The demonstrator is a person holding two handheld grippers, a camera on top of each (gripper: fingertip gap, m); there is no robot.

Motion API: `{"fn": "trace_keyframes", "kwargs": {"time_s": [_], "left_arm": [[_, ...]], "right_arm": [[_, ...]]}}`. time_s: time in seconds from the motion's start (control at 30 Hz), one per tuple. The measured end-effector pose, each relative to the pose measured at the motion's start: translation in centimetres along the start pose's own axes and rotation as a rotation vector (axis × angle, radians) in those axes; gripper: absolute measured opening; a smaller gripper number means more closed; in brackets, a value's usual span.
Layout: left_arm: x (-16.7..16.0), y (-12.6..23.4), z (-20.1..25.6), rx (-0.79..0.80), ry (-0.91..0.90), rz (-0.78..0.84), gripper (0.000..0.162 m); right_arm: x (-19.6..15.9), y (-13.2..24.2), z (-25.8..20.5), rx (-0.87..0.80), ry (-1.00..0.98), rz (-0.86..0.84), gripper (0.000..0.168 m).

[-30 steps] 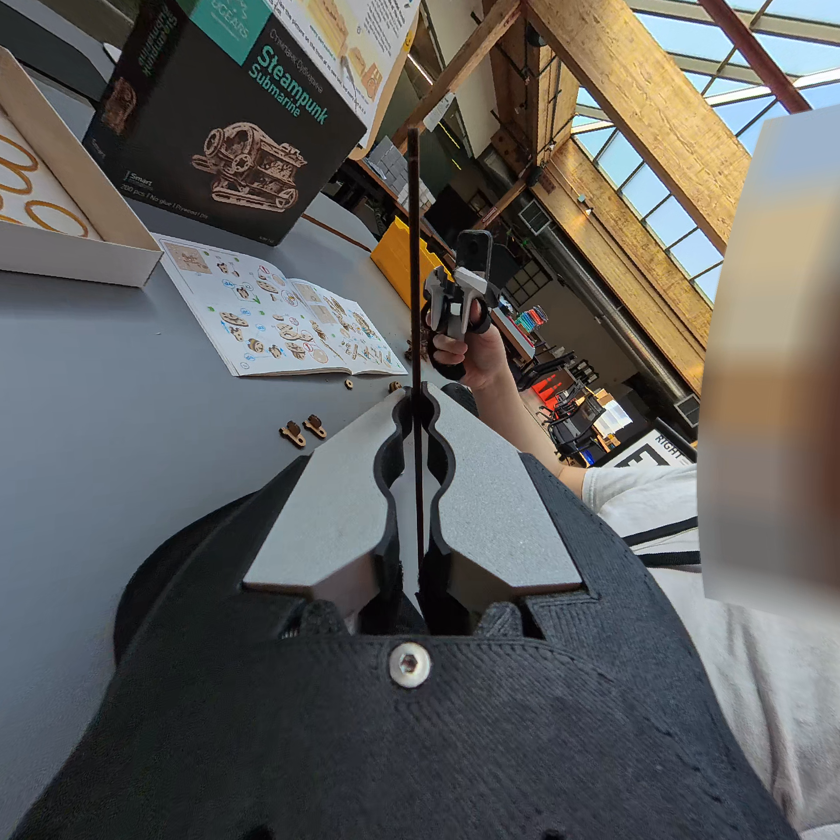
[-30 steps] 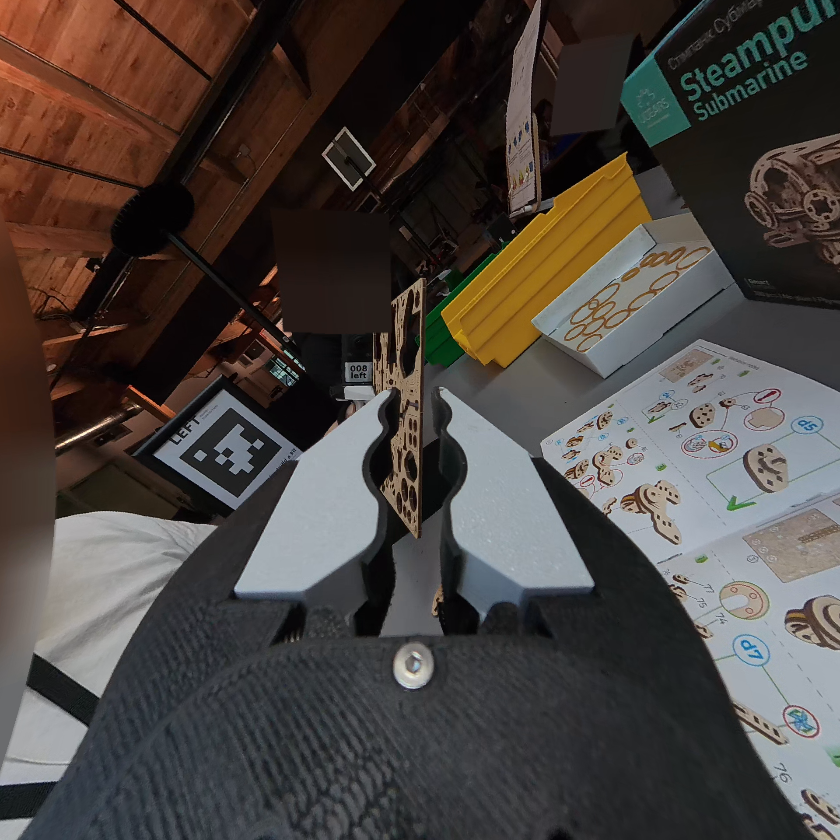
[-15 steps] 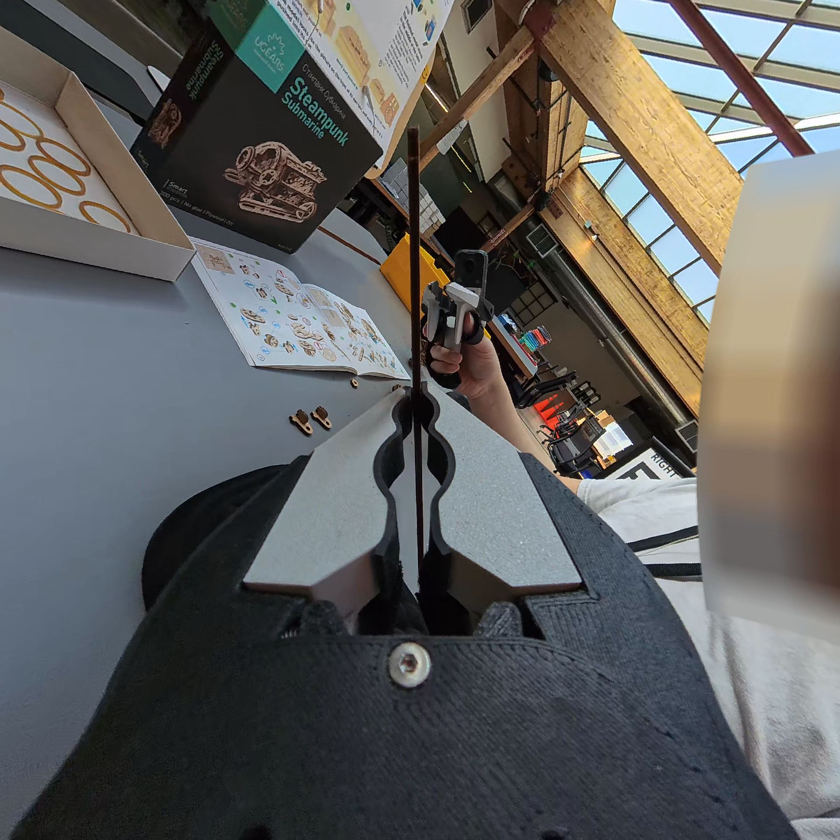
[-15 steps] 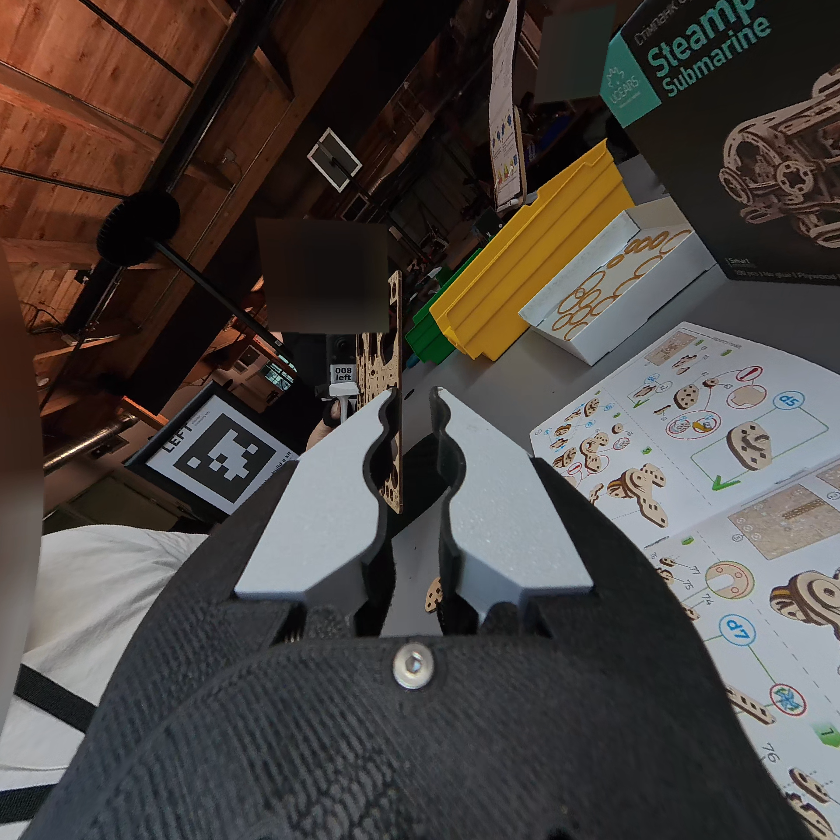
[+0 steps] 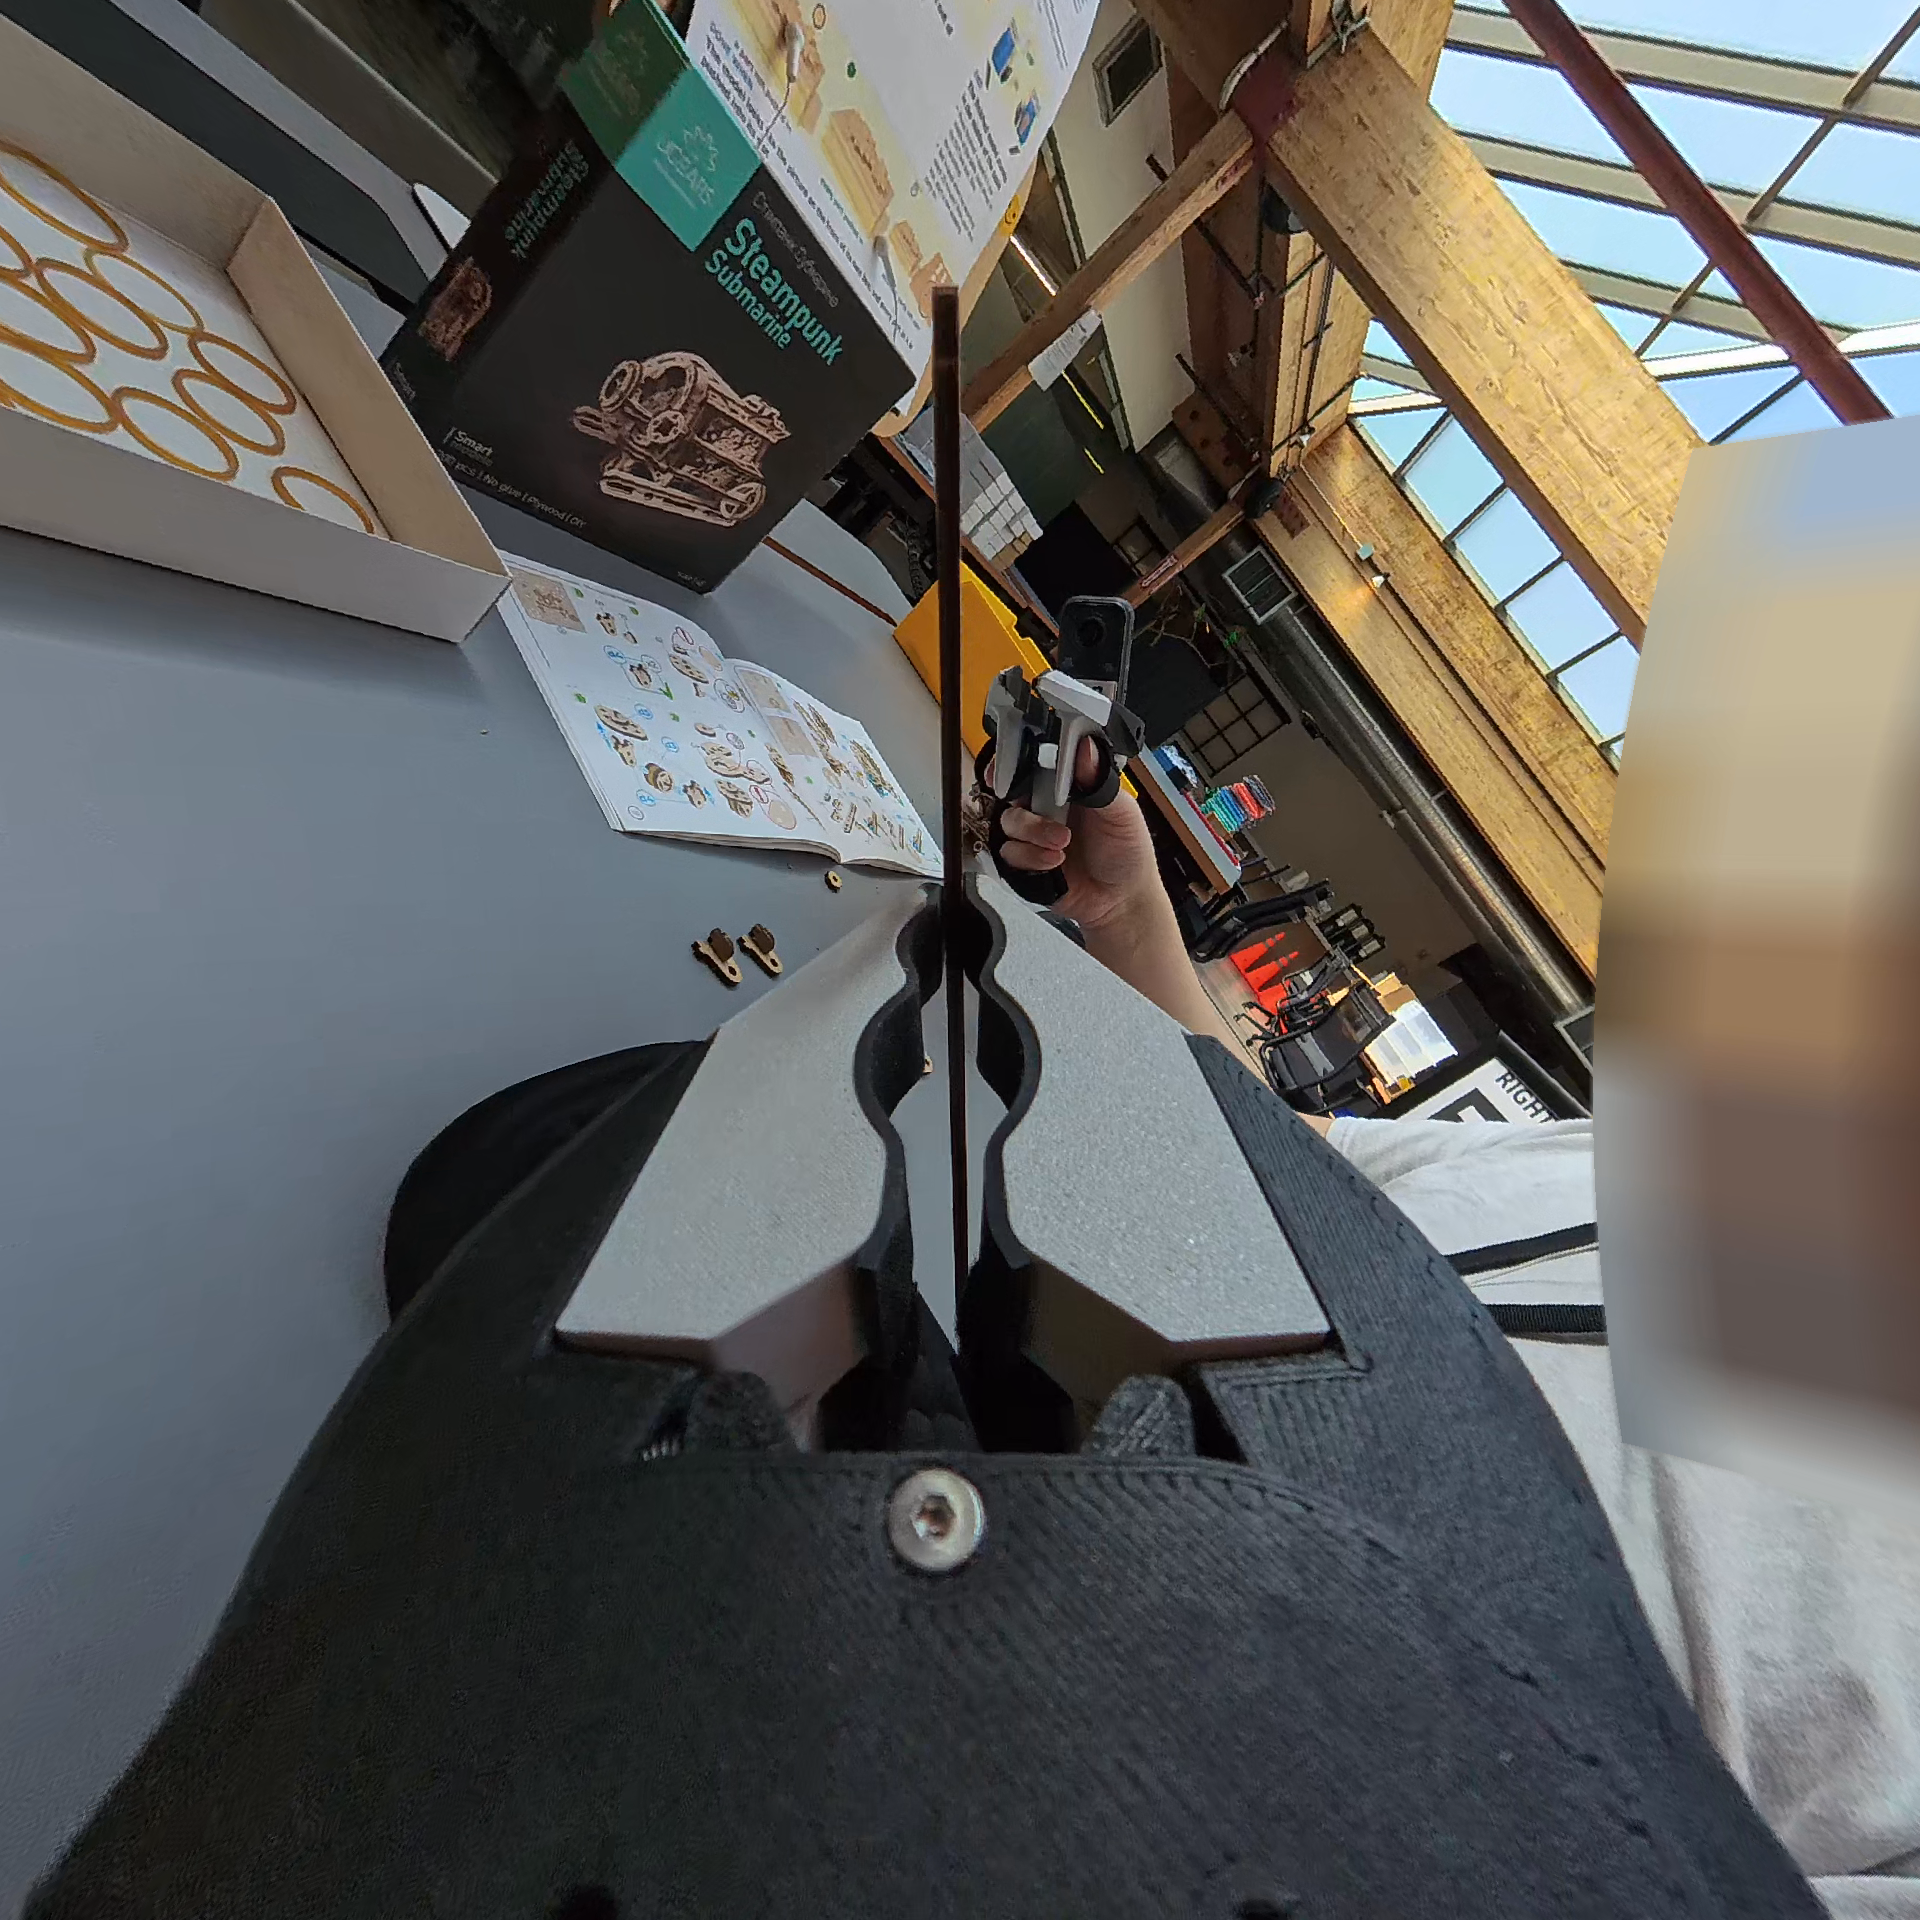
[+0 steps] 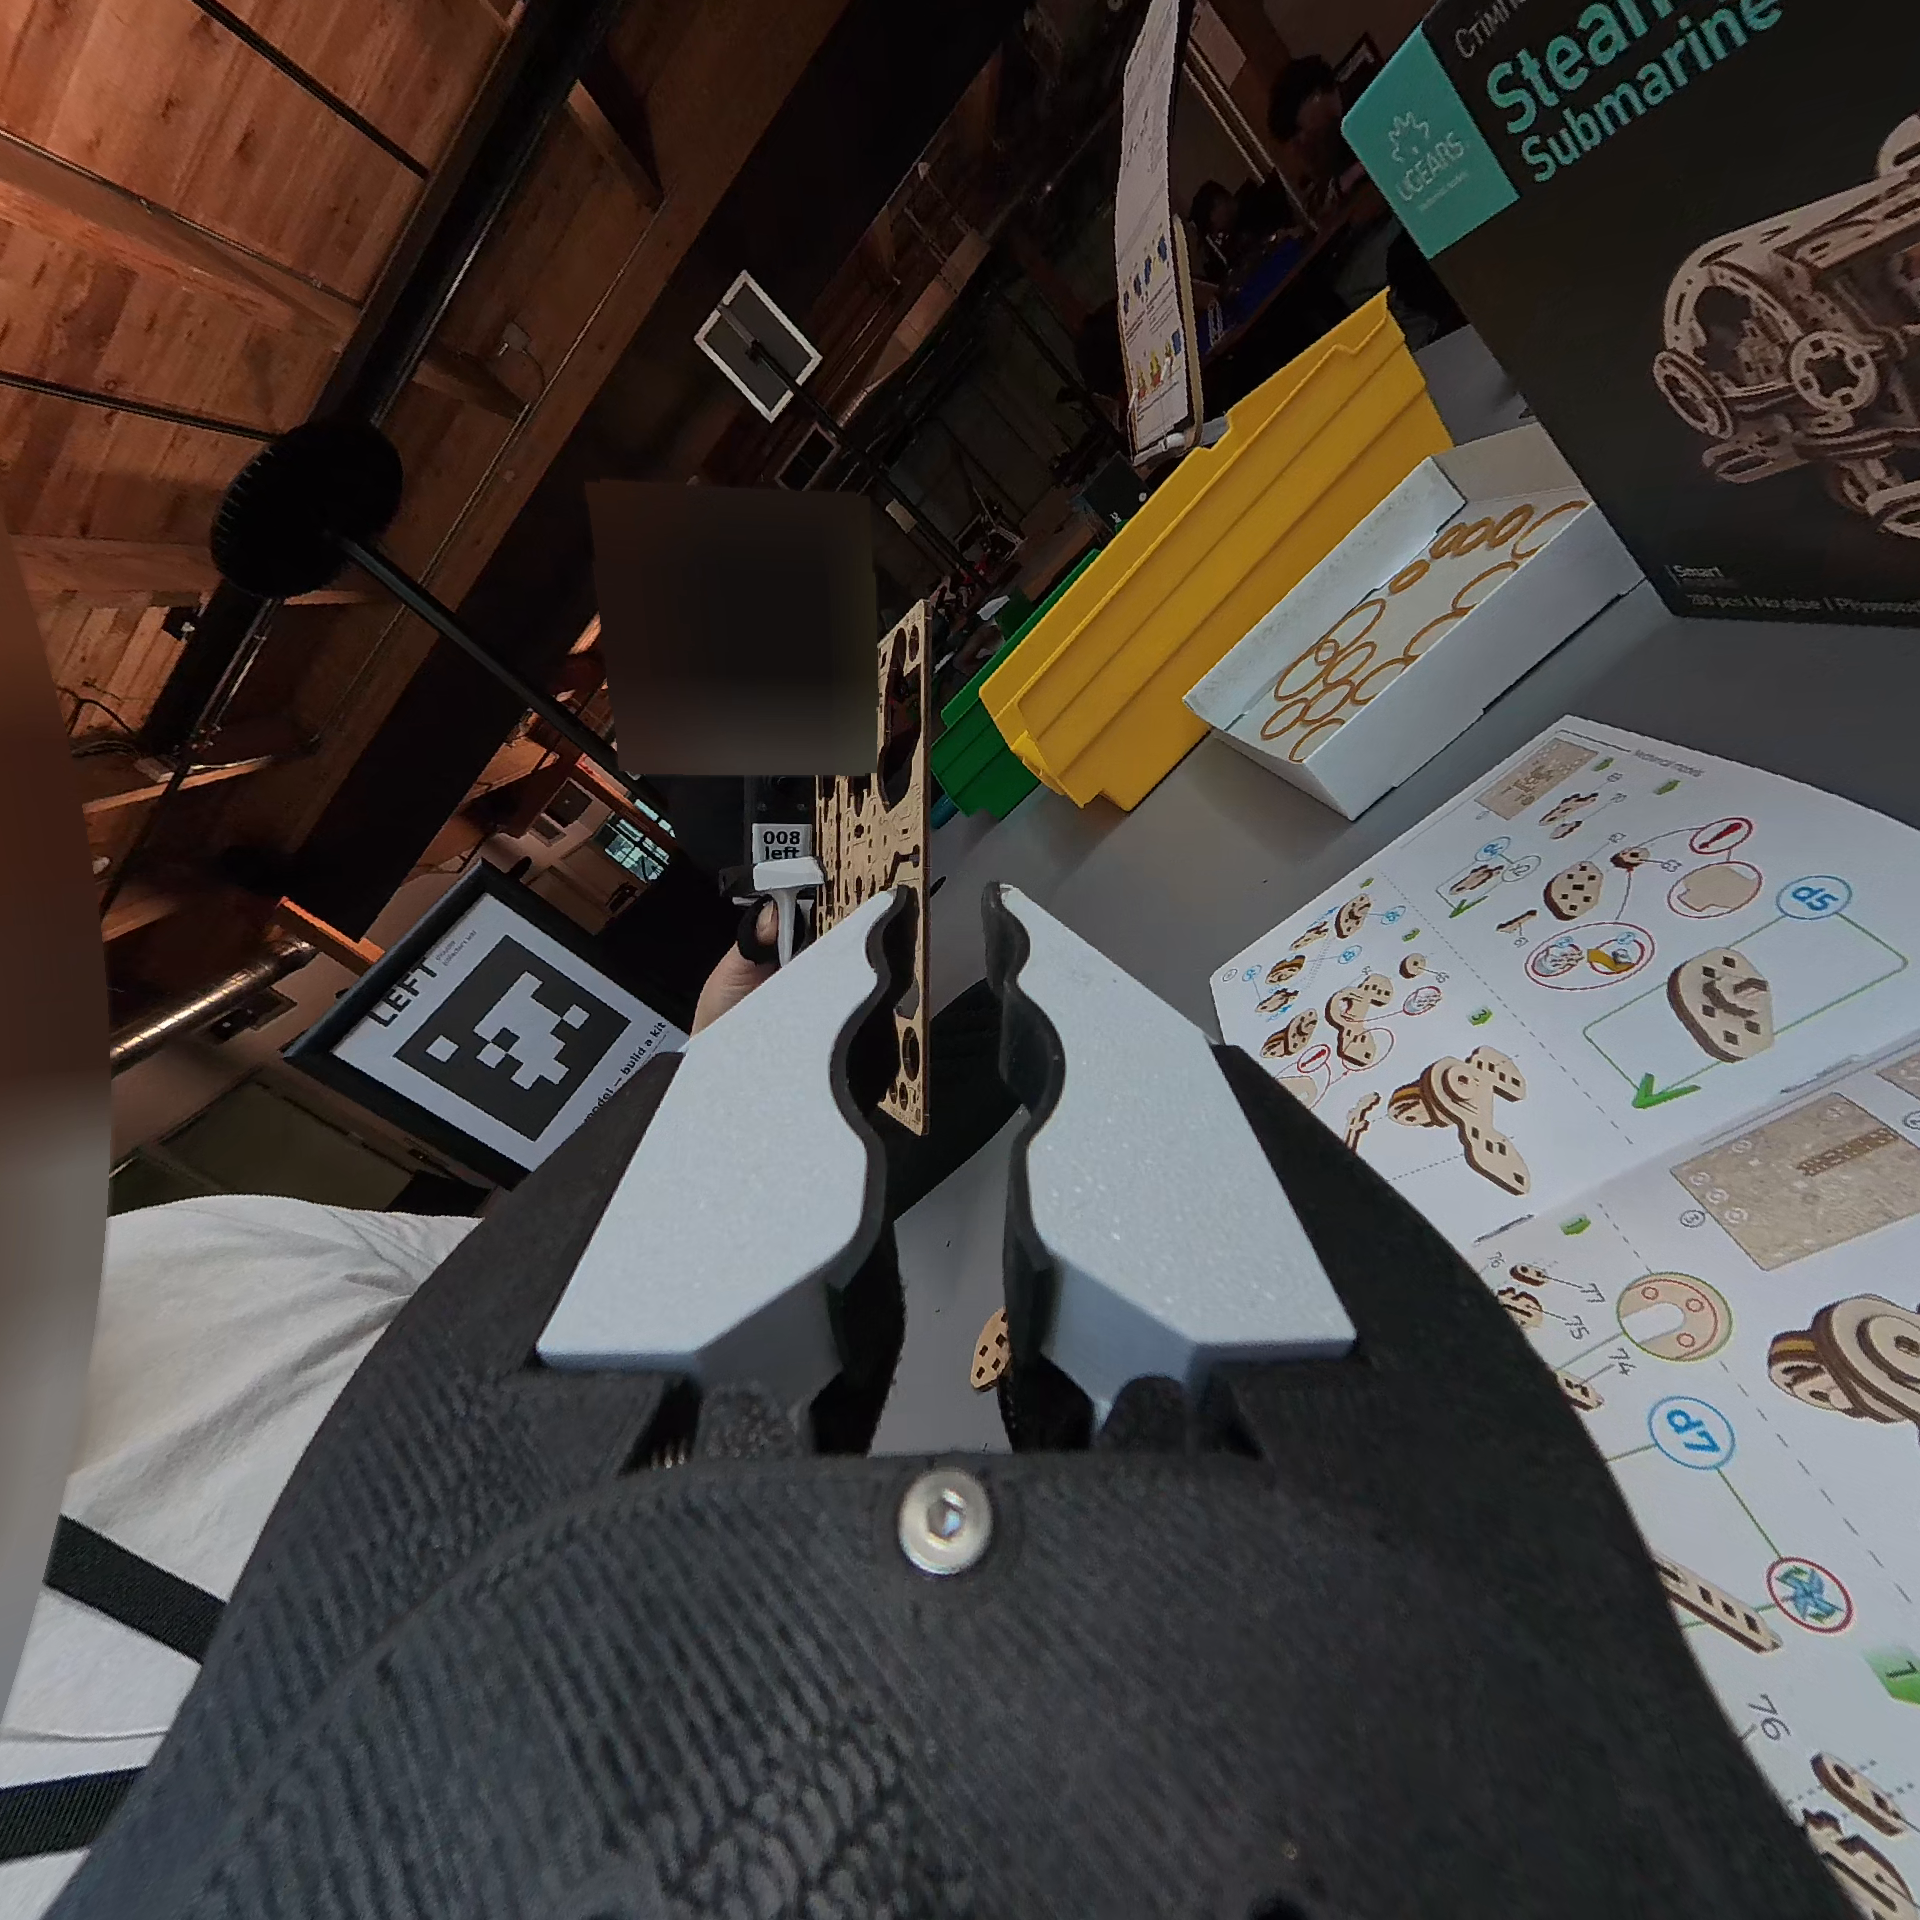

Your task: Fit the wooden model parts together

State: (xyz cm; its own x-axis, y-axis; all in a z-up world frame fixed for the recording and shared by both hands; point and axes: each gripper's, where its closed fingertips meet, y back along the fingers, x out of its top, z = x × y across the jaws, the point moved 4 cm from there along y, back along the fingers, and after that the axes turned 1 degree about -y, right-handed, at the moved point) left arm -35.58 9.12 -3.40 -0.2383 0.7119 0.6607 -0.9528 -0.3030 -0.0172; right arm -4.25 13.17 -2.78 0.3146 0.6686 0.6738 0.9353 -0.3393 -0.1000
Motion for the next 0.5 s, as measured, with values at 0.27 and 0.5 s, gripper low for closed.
{"fn": "trace_keyframes", "kwargs": {"time_s": [0.27, 0.5], "left_arm": [[-0.3, 0.7, -0.6, 0.02, 0.038, -0.021, 0.0], [-0.8, 1.8, -1.4, 0.04, 0.074, -0.012, 0.0]], "right_arm": [[-0.2, -0.1, 0.2, -0.004, -0.01, -0.01, 0.012], [-0.3, -0.2, 0.3, -0.006, -0.016, -0.015, 0.012]]}}
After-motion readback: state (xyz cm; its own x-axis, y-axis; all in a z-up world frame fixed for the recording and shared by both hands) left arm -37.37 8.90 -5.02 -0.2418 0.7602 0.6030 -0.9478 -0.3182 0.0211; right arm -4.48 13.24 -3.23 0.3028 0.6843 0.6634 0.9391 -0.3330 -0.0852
